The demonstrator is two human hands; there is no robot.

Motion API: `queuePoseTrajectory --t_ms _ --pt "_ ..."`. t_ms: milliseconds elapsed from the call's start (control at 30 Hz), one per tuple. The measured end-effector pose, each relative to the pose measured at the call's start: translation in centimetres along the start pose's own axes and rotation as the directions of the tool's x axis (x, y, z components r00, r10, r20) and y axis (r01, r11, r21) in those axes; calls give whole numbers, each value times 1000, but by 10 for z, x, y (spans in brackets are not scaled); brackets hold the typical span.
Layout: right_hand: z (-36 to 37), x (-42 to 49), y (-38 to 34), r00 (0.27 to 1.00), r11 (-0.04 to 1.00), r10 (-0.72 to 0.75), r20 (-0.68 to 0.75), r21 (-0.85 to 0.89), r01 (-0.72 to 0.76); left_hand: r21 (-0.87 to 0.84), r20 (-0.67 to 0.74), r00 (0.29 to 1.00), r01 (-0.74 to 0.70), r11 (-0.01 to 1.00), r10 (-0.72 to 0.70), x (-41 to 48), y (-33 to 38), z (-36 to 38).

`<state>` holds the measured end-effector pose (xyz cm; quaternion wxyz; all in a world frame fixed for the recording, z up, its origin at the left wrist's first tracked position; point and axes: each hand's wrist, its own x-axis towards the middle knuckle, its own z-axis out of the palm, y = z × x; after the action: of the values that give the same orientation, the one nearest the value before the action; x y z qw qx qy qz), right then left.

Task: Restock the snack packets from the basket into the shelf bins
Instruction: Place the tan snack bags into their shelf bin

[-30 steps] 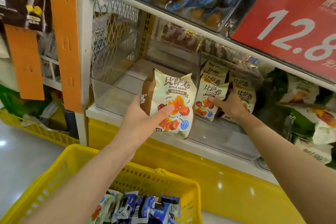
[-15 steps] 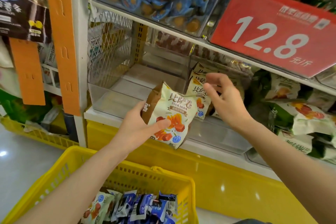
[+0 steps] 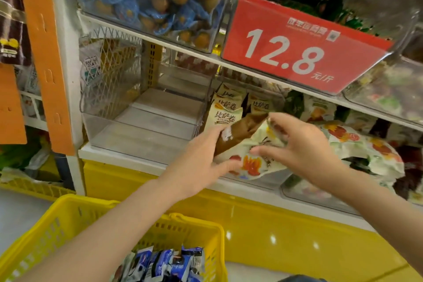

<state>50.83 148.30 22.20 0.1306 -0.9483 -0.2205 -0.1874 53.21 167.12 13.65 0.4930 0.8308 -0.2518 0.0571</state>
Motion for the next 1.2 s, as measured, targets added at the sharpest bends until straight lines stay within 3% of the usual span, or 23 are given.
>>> queuePoseTrajectory --t_ms 67,133,233,333,433,567,867,1033,1200 --pt "-13 2 16 989 996 47 -139 -70 -57 174 -93 993 -58 983 75 21 2 8" --pt "-15 9 35 977 978 100 -189 -164 -132 374 -111 990 -44 926 92 37 -3 16" --pt "-4 22 60 971 916 206 -120 -326 -235 568 -36 998 -27 823 58 43 -20 30" --pt "19 38 79 948 869 317 29 -410 -278 709 -19 993 -69 702 117 42 -35 40" --pt "44 49 97 945 850 297 134 -488 -198 731 -69 985 -56 681 155 41 -39 45" --pt "67 64 117 921 893 292 259 -417 -166 687 -68 981 -84 722 180 42 -43 48" --pt "81 70 130 925 922 314 213 -301 -244 673 -69 982 -85 735 176 41 -45 47" --pt "80 40 101 951 936 308 -7 -176 -304 673 -27 985 -109 731 172 40 -45 43" --pt "89 -21 58 968 974 216 126 -97 -205 607 58 991 -128 785 117 29 -44 34"
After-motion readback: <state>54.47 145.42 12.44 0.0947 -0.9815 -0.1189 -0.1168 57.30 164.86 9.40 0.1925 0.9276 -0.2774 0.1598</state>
